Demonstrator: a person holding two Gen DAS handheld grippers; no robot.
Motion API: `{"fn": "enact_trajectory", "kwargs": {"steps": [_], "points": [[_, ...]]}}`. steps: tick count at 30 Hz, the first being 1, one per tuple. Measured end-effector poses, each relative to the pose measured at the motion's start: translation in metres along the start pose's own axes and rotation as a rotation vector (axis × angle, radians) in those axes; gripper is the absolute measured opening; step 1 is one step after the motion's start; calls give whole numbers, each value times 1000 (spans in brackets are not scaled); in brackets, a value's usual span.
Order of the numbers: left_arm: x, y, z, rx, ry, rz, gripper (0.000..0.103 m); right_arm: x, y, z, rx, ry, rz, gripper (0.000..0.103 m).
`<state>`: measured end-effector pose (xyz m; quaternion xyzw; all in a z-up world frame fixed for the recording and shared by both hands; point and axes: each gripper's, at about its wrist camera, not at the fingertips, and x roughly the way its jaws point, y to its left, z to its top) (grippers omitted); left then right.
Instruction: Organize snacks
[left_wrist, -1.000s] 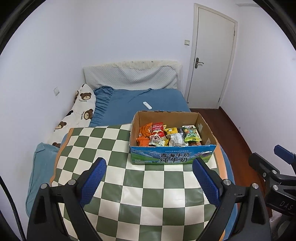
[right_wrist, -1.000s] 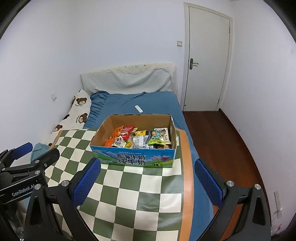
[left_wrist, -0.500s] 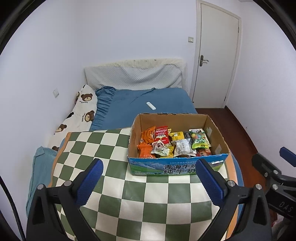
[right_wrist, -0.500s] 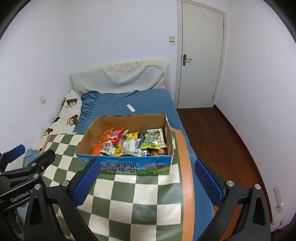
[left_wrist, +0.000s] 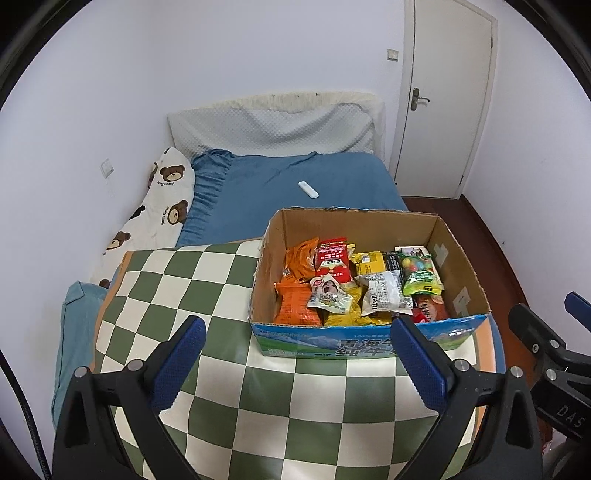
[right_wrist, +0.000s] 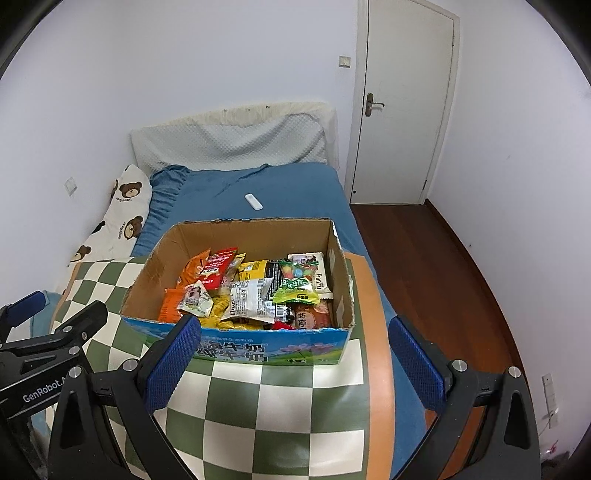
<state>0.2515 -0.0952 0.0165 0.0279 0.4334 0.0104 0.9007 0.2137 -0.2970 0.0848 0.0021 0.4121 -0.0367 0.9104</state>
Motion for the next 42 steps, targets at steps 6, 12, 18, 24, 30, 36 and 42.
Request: {"fn": "enact_trajectory", "kwargs": {"steps": [6,12,18,24,30,36,42], "points": [[8,-1,2,4,14,-3,102,15,2,2,6,26,2,103],[11,-1,1,5,15,-7,102,19,2,0,10,37,-4,103],[10,-2,1,6,14,-11,102,19,1,-1,13,38,-7,103],[8,-3,-1,10,16,-14,102,17,1,-2,15,36,-6,103],[7,-2,-2,9,18,-12,102,15,1,-3,16,35,-5,103],[4,-1,-2,7,12,-11,102,13,0,-3,17,33,-7,103],[2,-1,-1,9,9,-12,102,8,-1,-2,22,30,-5,103]]}}
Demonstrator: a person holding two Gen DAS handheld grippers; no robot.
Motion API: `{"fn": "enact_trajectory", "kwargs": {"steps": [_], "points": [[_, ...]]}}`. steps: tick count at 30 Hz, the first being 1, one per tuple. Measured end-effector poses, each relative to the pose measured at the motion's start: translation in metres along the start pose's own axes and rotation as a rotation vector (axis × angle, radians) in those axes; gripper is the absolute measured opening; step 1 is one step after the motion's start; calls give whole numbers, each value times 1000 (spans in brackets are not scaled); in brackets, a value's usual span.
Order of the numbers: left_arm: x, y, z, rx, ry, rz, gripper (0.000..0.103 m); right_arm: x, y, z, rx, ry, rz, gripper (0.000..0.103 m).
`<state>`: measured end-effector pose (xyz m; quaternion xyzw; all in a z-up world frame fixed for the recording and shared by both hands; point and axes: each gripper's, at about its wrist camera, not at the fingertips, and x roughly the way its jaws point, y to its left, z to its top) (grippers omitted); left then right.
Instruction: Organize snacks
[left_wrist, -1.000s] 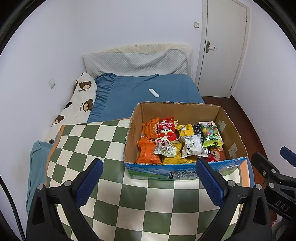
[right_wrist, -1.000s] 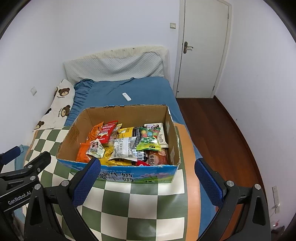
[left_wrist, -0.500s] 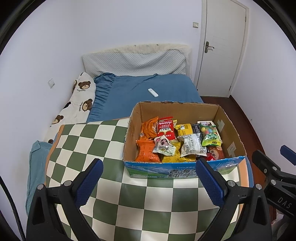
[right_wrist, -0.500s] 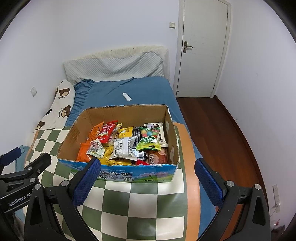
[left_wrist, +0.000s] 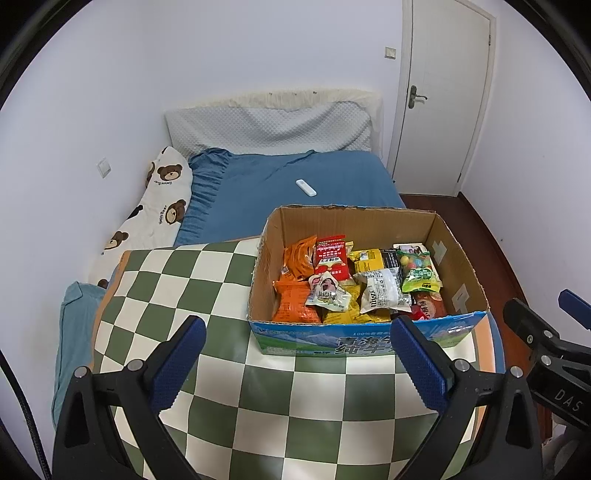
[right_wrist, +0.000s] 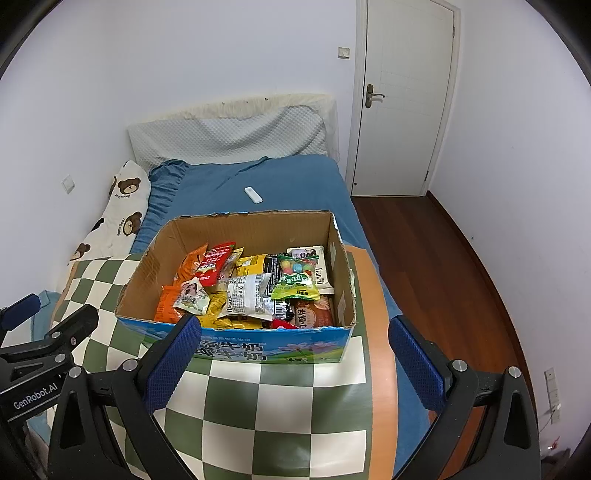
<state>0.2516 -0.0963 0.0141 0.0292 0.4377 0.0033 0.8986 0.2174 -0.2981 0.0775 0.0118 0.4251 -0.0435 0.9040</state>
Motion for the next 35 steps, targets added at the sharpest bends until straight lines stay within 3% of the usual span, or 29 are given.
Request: {"fn": "enact_trajectory", "kwargs": {"steps": [35], "points": [[-11,-3,1,11,-9,-12,102,-14,-4,-3,15,12,2,103]]}}
